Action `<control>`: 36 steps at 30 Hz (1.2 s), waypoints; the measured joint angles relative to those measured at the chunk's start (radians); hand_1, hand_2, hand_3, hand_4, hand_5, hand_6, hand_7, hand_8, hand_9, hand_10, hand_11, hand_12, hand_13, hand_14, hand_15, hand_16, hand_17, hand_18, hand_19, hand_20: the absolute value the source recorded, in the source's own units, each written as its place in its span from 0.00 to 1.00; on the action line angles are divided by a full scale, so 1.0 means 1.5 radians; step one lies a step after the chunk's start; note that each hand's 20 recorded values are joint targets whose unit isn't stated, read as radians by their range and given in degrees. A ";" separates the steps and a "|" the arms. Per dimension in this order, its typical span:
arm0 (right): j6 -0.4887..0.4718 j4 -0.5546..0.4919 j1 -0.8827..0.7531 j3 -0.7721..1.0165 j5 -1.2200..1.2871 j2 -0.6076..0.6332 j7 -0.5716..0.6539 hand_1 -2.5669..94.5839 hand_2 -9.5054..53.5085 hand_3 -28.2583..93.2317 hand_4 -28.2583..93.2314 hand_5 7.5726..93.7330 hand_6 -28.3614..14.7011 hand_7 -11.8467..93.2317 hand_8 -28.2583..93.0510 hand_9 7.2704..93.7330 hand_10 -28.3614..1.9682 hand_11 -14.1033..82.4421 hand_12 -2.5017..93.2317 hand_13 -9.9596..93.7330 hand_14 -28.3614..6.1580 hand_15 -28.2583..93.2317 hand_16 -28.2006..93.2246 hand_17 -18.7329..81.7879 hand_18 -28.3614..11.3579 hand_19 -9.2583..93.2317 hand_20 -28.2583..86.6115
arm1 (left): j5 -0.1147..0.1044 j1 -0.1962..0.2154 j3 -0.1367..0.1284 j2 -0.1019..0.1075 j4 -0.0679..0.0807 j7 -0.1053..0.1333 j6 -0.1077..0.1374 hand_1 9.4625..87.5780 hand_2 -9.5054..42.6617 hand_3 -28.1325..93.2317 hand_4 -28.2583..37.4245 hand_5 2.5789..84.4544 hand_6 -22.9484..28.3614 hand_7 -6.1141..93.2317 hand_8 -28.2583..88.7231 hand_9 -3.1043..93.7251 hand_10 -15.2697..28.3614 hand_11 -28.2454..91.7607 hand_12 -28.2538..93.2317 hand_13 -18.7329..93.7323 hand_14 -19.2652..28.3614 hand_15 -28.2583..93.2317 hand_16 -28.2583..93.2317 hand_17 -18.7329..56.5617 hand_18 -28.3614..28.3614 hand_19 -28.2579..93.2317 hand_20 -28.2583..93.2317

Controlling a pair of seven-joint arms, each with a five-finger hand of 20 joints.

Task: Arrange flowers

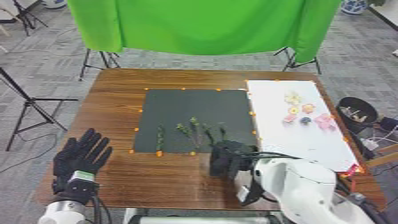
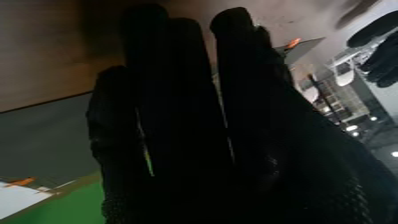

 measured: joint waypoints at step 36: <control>0.441 0.002 -0.006 -0.002 -0.021 0.056 0.142 0.36 0.18 0.91 0.07 0.67 0.55 0.28 0.13 0.66 0.36 0.27 0.18 0.69 0.37 0.62 0.40 0.50 0.12 0.92 0.56 | 0.000 -0.001 0.003 0.002 -0.001 0.001 -0.002 0.25 0.52 0.83 0.00 0.48 0.64 0.25 0.16 0.37 0.71 0.46 0.32 0.38 0.75 0.58 0.15 0.16 0.75 0.55 0.30</control>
